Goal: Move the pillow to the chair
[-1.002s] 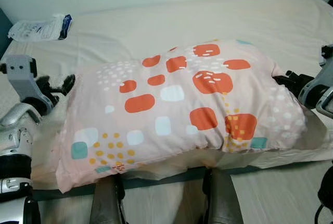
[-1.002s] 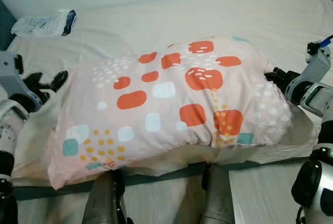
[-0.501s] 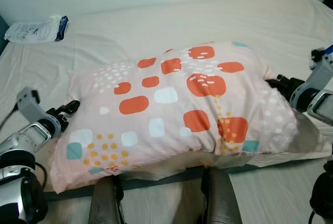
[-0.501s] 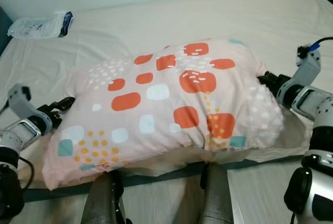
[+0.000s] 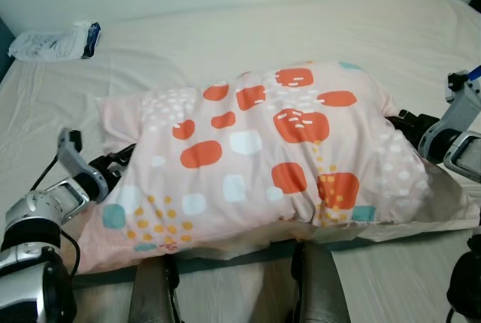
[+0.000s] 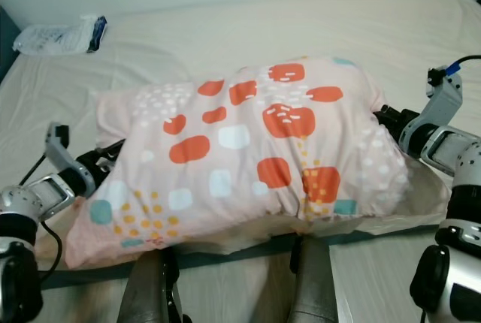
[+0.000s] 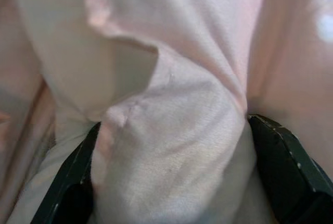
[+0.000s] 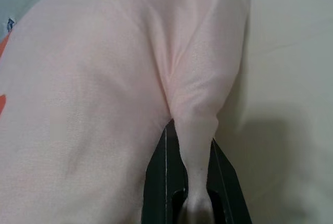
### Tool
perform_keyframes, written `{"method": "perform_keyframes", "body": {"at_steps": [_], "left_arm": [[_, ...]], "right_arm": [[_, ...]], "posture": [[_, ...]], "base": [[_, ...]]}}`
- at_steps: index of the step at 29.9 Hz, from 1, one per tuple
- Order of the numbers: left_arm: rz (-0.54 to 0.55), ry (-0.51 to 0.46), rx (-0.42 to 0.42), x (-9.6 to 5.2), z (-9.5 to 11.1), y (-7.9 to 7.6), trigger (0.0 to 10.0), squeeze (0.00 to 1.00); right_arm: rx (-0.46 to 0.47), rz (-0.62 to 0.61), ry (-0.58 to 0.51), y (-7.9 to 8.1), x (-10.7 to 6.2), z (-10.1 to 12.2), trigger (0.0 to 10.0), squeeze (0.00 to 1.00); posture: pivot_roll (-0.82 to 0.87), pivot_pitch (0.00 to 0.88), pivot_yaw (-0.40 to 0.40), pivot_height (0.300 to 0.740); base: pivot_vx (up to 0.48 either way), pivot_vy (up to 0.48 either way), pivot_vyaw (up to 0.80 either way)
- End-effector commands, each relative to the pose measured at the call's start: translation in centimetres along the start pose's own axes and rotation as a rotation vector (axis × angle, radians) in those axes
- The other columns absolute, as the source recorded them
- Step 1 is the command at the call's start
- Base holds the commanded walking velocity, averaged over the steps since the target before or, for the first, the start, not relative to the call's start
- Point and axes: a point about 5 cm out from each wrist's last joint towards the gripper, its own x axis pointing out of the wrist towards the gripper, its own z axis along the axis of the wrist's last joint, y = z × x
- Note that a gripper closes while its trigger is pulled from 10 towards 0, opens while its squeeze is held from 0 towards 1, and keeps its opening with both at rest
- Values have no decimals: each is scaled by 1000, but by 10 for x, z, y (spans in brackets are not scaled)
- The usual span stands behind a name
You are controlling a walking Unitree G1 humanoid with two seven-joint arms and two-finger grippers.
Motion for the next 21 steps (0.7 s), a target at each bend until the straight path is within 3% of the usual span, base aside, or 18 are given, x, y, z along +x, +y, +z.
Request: {"method": "perform_keyframes", "body": {"at_steps": [1,2,3,4,7,12,13,17,21], "left_arm": [[-29,30,30,9,-11,-8,0,1000],[-15,-27,110,11,-4,-16,0,1000],[-15,-27,110,11,-4,-16,0,1000],[-1,-105,246,12,5,-28,0,1000],[-17,-134,308,10,6,-37,0,1000],[-43,-167,337,7,5,-52,0,1000],[-62,-196,341,5,8,-63,0,1000],[-96,-243,326,4,16,-78,0,1000],[-218,-333,306,-1,28,-116,0,976]], "right_arm": [[-5,23,5,5,2,-4,0,0],[-30,26,7,8,4,-6,0,0],[-30,26,7,8,4,-6,0,0],[-75,30,5,13,7,-9,0,0],[-106,34,-5,19,11,-11,0,0],[-132,67,-30,35,19,-15,0,0],[-134,92,-48,46,23,-16,0,0],[-139,128,-73,60,26,-16,0,0],[-228,166,-207,93,31,-10,0,0]], "posture": [[23,178,27,506],[23,177,27,506],[23,177,27,506],[23,175,28,506],[28,170,27,506],[29,168,25,506],[29,163,25,506],[29,159,26,506],[27,151,26,506]], "base": [[0,0,0],[0,0,0],[0,0,0],[0,0,0],[0,0,0],[0,0,0],[0,0,0],[0,0,0],[0,0,0]]}}
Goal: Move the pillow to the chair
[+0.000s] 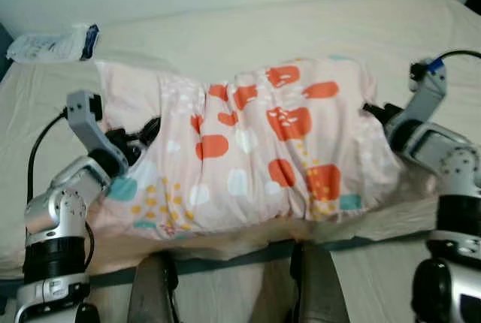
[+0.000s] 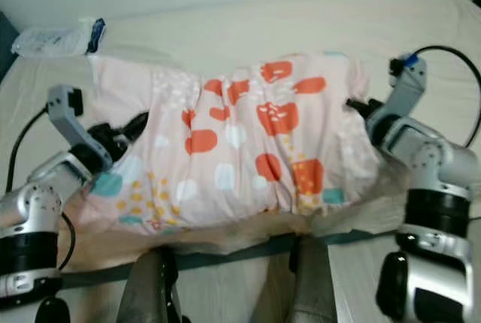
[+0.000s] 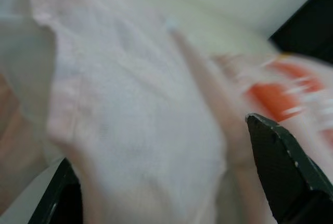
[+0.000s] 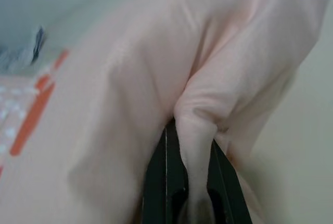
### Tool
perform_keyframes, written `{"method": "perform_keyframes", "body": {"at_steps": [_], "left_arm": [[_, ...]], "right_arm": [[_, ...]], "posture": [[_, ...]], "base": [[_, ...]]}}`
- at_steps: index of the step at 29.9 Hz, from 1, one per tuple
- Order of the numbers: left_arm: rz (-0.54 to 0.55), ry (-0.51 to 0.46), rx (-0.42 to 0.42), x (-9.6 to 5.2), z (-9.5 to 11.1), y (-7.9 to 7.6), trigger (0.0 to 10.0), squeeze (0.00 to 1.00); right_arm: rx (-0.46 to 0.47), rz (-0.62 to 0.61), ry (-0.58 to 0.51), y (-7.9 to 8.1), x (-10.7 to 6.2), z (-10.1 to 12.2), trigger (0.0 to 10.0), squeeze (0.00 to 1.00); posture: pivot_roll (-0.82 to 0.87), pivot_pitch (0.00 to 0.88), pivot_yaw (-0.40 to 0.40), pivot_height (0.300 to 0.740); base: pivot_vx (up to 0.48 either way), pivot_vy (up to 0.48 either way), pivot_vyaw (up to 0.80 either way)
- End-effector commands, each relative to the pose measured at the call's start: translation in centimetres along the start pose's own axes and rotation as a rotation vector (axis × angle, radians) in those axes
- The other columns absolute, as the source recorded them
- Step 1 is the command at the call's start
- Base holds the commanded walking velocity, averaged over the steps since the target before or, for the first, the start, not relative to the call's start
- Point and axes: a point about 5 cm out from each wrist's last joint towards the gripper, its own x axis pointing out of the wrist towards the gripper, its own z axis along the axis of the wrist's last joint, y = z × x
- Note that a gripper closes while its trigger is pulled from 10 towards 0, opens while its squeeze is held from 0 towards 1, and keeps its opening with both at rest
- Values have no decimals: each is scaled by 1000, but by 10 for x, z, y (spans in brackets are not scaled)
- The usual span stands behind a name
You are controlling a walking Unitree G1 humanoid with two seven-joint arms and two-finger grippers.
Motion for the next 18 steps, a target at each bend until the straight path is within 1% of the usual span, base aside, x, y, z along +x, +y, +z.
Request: {"method": "perform_keyframes", "body": {"at_steps": [1,2,3,4,5,7,8,9,10,11,12,13,14,15,16,17,18], "left_arm": [[-110,-33,-13,9,6,-27,0,937],[-113,-48,-5,10,8,-32,0,937],[-111,-55,0,12,8,-35,0,898],[-111,-55,0,12,8,-35,0,898],[-108,-61,13,14,8,-37,0,867],[-53,-65,108,19,2,-43,0,725],[-53,-65,108,19,2,-43,0,725],[0,-92,183,24,-4,-49,0,580],[10,-103,188,25,-5,-50,0,580],[10,-103,188,25,-5,-50,0,580],[43,-119,201,26,-6,-51,1765,475],[43,-119,201,26,-6,-51,1765,475],[73,-139,205,27,-6,-52,10000,306],[100,-153,204,27,-7,-54,10000,141],[117,-161,198,27,-7,-56,10000,141],[117,-161,198,27,-7,-56,10000,141],[132,-180,210,28,-6,-58,10000,0]], "right_arm": [[-63,70,-73,28,8,7,0,0],[-74,74,-93,34,10,8,0,0],[-90,86,-102,39,11,8,0,0],[-90,86,-102,39,11,8,0,0],[-106,92,-106,44,12,7,0,0],[-165,88,-126,55,15,1,0,0],[-165,88,-126,55,15,1,0,0],[-203,95,-168,68,17,-2,0,0],[-210,101,-182,71,17,-3,0,0],[-210,101,-182,71,17,-3,0,0],[-226,101,-223,77,16,-1,0,0],[-226,101,-223,77,16,-1,0,0],[-227,93,-259,82,15,0,1961,0],[-222,81,-289,87,14,1,10000,0],[-216,79,-310,90,13,0,10000,0],[-216,79,-310,90,13,0,10000,0],[-216,81,-320,93,12,-3,10000,0]], "posture": [[28,145,22,506],[28,145,22,506],[28,143,21,506],[28,143,21,506],[28,143,21,506],[25,129,18,506],[25,129,18,506],[21,123,19,506],[21,123,19,506],[21,123,19,506],[16,121,18,506],[16,121,18,506],[13,116,18,506],[10,113,16,506],[11,112,15,506],[11,112,15,506],[13,108,14,506]], "base": [[0,0,0],[0,0,0],[0,0,0],[0,0,0],[0,0,0],[0,0,0],[0,0,0],[0,0,0],[0,0,0],[0,0,0],[0,0,0],[0,0,0],[0,0,0],[0,0,0],[0,0,0],[0,0,0],[0,0,0]]}}
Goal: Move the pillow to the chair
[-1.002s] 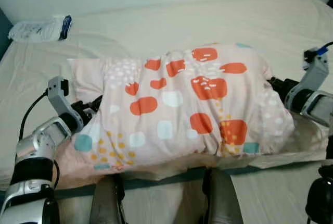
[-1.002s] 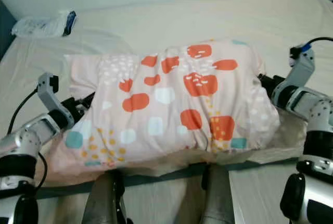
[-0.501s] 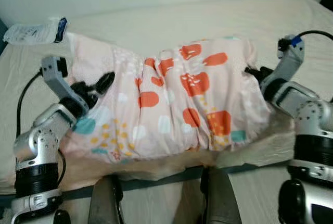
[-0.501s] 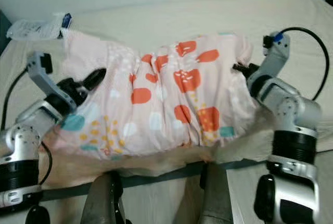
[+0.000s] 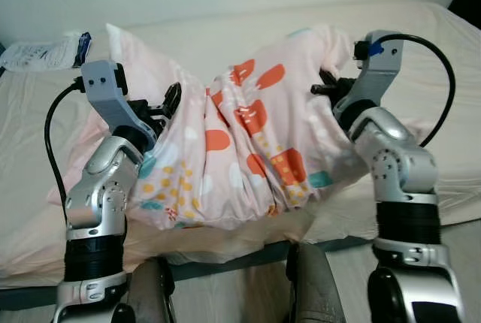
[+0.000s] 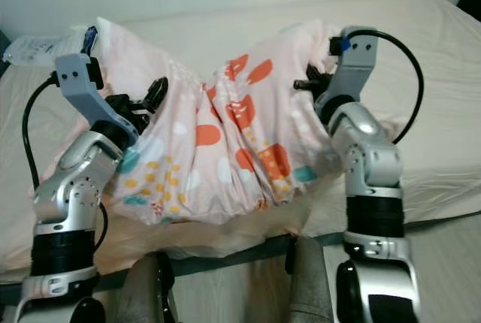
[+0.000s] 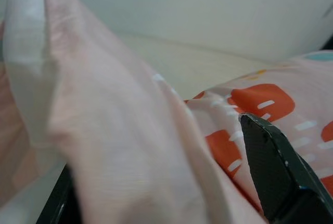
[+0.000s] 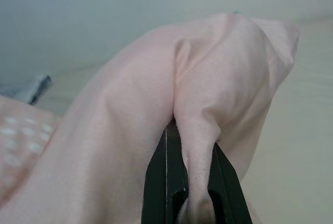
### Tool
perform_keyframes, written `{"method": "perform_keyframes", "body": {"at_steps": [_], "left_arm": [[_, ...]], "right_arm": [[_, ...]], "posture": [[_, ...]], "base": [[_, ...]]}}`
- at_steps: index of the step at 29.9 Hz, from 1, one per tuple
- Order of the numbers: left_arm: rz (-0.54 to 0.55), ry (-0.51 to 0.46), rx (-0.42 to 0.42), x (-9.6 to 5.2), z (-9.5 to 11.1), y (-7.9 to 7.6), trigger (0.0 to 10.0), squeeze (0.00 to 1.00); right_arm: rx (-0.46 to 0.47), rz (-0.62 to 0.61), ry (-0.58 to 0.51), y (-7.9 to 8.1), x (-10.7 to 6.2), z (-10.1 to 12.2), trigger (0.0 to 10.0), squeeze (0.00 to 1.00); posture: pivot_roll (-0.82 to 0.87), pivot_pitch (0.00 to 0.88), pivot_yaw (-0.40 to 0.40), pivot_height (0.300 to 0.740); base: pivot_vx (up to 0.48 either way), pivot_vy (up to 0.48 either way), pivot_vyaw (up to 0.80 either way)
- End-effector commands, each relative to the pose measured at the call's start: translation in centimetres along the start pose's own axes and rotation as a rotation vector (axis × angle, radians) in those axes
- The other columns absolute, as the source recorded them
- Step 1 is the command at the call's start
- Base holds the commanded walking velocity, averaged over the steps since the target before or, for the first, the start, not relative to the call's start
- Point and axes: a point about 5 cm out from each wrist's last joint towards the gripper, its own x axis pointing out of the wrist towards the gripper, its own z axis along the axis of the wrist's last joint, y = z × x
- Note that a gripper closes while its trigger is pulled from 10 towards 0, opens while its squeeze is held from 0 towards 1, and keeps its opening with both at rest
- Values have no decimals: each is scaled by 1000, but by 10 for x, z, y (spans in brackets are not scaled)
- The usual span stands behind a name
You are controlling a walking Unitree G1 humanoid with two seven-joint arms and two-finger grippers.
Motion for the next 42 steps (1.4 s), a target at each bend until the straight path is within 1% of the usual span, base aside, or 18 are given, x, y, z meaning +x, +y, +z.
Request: {"method": "perform_keyframes", "body": {"at_steps": [1,3,5,7,9,12,17,20,23,27,30,32,35,38,39,40,41,42], "left_arm": [[-29,-25,5,0,0,-16,10000,0],[-11,-24,-17,0,-1,-18,10000,0],[-19,-6,32,-2,-6,-20,10000,0],[-22,0,56,-4,-9,-21,10000,0],[-14,1,100,-6,-12,-20,10000,0],[-6,-7,111,-7,-12,-20,10000,0],[3,-15,132,-7,-11,-19,10000,0],[77,-25,153,-4,-4,-2,10000,0],[89,-24,159,-3,-1,2,10000,0],[75,-50,126,-1,6,-1,10000,0],[45,-82,110,2,13,-8,10000,0],[27,-121,72,5,20,-13,10000,0],[20,-127,51,6,22,-13,10000,0],[10,-60,144,7,14,-9,10000,0],[15,15,218,6,2,-3,0,0],[20,66,266,5,-6,2,0,0],[20,66,266,5,-6,2,0,0],[28,99,285,4,-12,6,0,0]], "right_arm": [[-26,69,-51,19,-3,1,10000,0],[-70,82,-46,23,-6,-5,10000,0],[-169,75,27,25,-8,-22,10000,0],[-195,73,38,27,-10,-27,10000,0],[-258,50,13,28,-12,-29,10000,0],[-292,37,-15,30,-13,-29,10000,0],[-303,40,-28,33,-14,-31,10000,0],[-308,26,-34,28,-17,-34,10000,0],[-301,15,-34,24,-17,-34,10000,0],[-281,-8,-47,19,-16,-31,10000,0],[-267,-5,-69,22,-15,-28,10000,0],[-256,-8,-81,23,-15,-27,10000,0],[-255,-11,-80,22,-15,-27,10000,0],[-260,-12,-77,20,-15,-29,10000,0],[-261,-11,-73,20,-15,-30,10000,0],[-261,-11,-71,19,-15,-30,10000,0],[-261,-11,-71,19,-15,-30,10000,0],[-264,-10,-69,19,-15,-30,10000,0]], "posture": [[13,106,12,506],[13,105,12,506],[12,99,12,506],[14,96,14,506],[14,95,15,506],[13,95,18,506],[13,99,19,506],[16,102,20,506],[19,106,20,506],[19,108,22,506],[17,111,26,506],[19,110,25,506],[21,111,26,506],[24,112,26,506],[20,113,27,506],[18,115,29,506],[18,115,29,506],[15,117,31,506]], "base": [[0,0,0],[0,0,0],[0,0,0],[0,0,0],[0,0,0],[0,0,0],[0,0,0],[0,0,0],[0,0,0],[0,0,0],[0,0,0],[0,0,0],[0,0,0],[0,0,0],[0,0,0],[0,0,0],[0,0,0],[0,0,0]]}}
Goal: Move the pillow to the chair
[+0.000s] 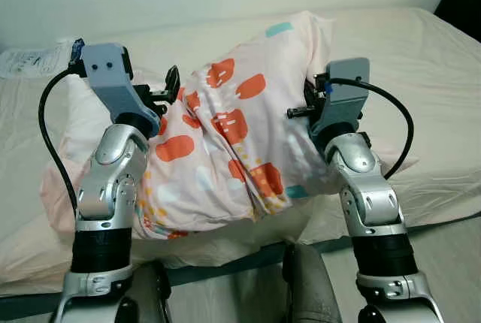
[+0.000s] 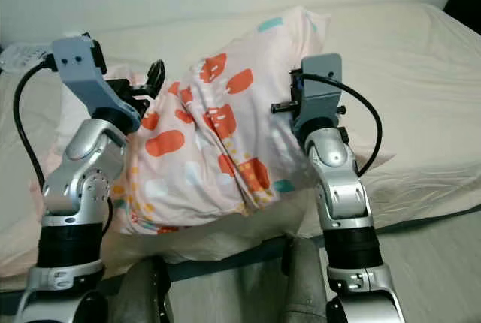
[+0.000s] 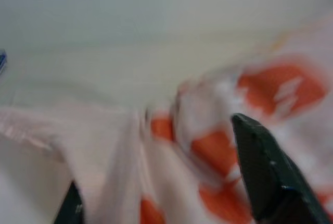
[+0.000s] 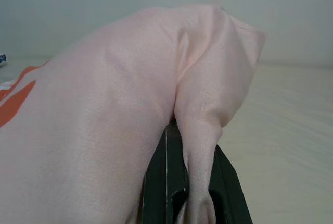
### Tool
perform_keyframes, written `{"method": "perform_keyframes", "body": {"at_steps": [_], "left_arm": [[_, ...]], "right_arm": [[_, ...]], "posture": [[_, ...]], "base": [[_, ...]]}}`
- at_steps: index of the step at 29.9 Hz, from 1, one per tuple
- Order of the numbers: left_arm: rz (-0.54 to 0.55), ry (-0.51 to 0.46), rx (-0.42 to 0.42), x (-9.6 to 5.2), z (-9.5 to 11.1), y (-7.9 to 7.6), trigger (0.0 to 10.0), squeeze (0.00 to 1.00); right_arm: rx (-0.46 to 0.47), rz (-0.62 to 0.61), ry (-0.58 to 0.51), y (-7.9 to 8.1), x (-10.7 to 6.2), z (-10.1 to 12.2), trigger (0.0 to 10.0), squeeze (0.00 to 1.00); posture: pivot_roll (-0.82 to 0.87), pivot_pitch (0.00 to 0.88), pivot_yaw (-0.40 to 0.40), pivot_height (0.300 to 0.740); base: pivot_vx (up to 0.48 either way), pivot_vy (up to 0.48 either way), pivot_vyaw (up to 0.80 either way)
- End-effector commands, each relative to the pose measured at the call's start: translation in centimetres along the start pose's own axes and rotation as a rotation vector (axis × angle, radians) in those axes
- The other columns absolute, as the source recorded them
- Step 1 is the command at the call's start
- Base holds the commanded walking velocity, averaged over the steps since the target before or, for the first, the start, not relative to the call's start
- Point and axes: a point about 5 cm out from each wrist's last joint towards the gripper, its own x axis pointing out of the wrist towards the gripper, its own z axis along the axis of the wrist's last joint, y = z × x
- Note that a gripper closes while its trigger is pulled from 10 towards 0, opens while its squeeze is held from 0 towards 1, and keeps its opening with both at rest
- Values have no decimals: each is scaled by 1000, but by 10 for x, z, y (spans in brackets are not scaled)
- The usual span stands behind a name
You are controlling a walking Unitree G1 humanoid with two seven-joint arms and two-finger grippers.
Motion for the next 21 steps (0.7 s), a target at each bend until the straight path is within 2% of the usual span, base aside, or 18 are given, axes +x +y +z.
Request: {"method": "perform_keyframes", "body": {"at_steps": [1,18,21], "left_arm": [[-11,48,33,-1,-9,-1,0,0],[13,48,42,-4,-11,6,0,0],[9,25,29,-5,-8,5,0,0]], "right_arm": [[10,25,-17,4,-1,0,10000,0],[24,56,-12,8,-5,-3,10000,0],[36,56,-10,8,-4,-2,10000,0]], "posture": [[15,117,31,506],[15,123,24,506],[14,123,23,506]], "base": [[0,0,0],[0,0,0],[0,0,0]]}}
